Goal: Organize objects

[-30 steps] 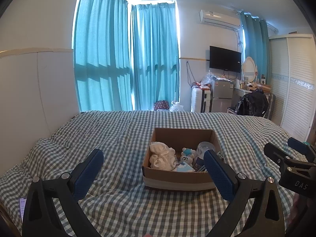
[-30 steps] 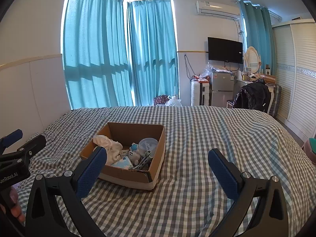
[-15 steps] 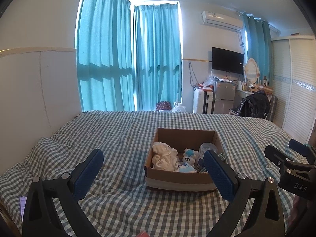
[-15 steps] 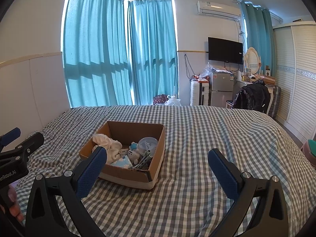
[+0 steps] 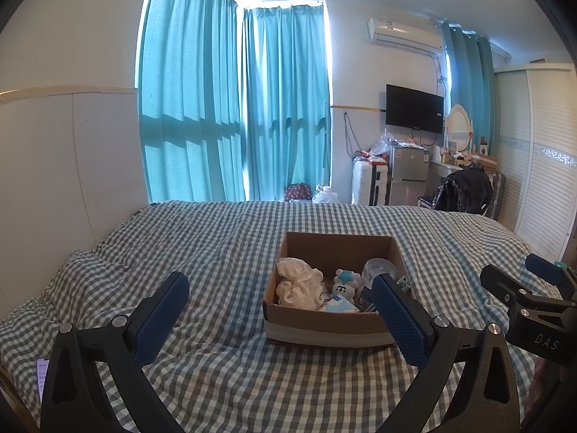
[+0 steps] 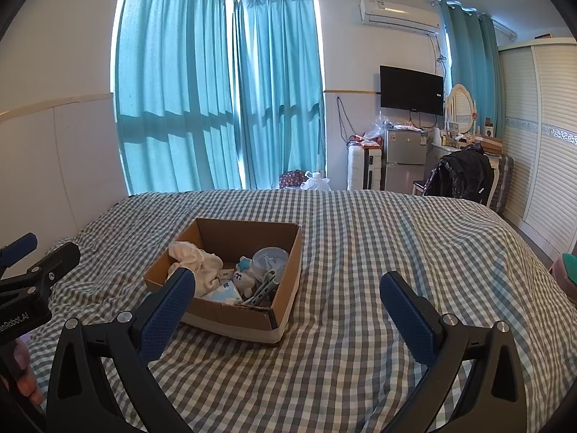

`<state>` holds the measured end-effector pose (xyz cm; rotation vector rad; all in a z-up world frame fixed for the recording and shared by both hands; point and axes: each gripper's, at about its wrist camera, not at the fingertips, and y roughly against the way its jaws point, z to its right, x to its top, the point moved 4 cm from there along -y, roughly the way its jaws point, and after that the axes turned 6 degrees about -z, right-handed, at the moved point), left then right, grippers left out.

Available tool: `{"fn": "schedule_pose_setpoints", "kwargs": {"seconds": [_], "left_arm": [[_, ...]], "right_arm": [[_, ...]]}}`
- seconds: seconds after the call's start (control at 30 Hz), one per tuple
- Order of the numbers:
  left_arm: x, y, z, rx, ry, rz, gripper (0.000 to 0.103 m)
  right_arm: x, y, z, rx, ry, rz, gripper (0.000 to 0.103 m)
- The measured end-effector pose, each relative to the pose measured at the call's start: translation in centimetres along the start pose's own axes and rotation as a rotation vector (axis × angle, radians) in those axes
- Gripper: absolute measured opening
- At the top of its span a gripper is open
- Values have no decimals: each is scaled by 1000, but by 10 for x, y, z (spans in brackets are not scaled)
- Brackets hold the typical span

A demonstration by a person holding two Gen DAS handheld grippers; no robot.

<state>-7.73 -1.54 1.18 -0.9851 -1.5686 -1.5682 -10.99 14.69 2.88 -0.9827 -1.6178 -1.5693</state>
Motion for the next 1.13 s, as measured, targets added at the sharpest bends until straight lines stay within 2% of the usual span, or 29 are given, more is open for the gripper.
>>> {"fn": "schedule_pose_setpoints", "kwargs": {"seconds": [0.8, 1.13], "left_arm": [[-3, 3, 0, 9, -8, -3, 103], [-5, 2, -6, -4, 24, -15, 103]], "right_arm": [[-2, 1, 0, -1, 4, -1, 103], [-5, -1, 0, 4, -7, -11, 103]]}}
